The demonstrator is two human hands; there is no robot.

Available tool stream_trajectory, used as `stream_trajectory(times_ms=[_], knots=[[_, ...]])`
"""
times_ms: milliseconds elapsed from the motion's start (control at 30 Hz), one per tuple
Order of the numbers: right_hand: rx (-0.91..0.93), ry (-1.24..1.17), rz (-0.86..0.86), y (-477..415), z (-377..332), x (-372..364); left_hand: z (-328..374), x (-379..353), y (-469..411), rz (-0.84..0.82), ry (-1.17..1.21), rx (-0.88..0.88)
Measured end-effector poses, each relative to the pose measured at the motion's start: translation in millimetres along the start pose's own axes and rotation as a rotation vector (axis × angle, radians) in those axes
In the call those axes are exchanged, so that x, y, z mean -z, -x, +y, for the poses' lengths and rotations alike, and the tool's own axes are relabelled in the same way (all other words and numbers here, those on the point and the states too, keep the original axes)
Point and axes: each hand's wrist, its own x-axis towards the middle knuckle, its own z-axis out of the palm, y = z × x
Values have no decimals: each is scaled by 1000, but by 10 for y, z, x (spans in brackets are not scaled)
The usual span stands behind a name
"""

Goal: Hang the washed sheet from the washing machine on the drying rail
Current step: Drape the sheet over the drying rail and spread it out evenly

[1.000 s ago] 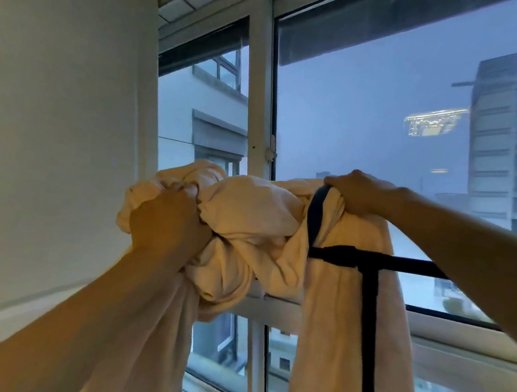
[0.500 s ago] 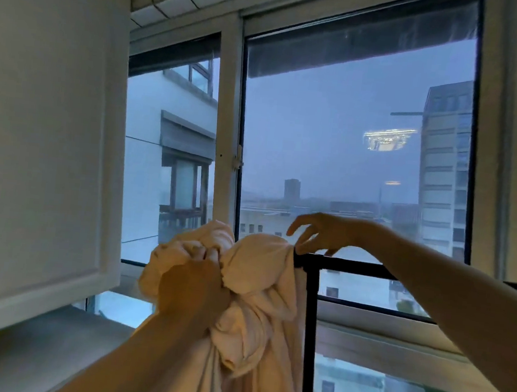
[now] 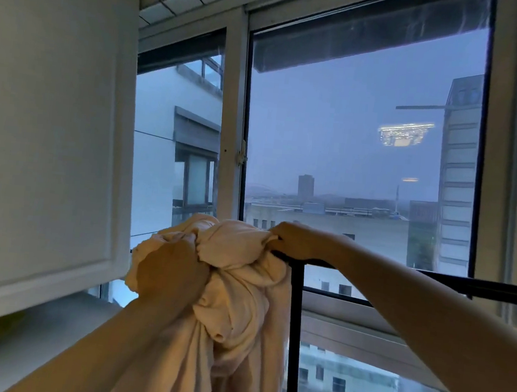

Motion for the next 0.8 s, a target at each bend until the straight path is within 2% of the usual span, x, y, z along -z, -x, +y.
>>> stream_trajectory(times_ms=[133, 200, 367, 433, 533, 667, 767, 800], knots=[[21, 255, 90, -19, 76, 152, 149, 25, -4, -40, 57, -46], [-3, 316, 154, 6, 109, 237, 205, -1, -60, -3, 45, -46], [26, 147, 350, 216, 296, 600, 341, -141, -278, 12, 354, 227], [17, 110, 375, 303, 384, 658, 441, -117, -213, -12, 337, 138], [-59, 13, 345, 459, 540, 671, 601, -63, 63, -51, 168, -117], [-63, 93, 229, 810, 774, 653, 634, -326, 375, -194, -2, -155], [-20, 225, 131, 974, 877, 538, 615, -533, 409, -486, -3, -131], [-30, 245, 98, 984, 881, 510, 624, -547, 405, -536, -11, -143]])
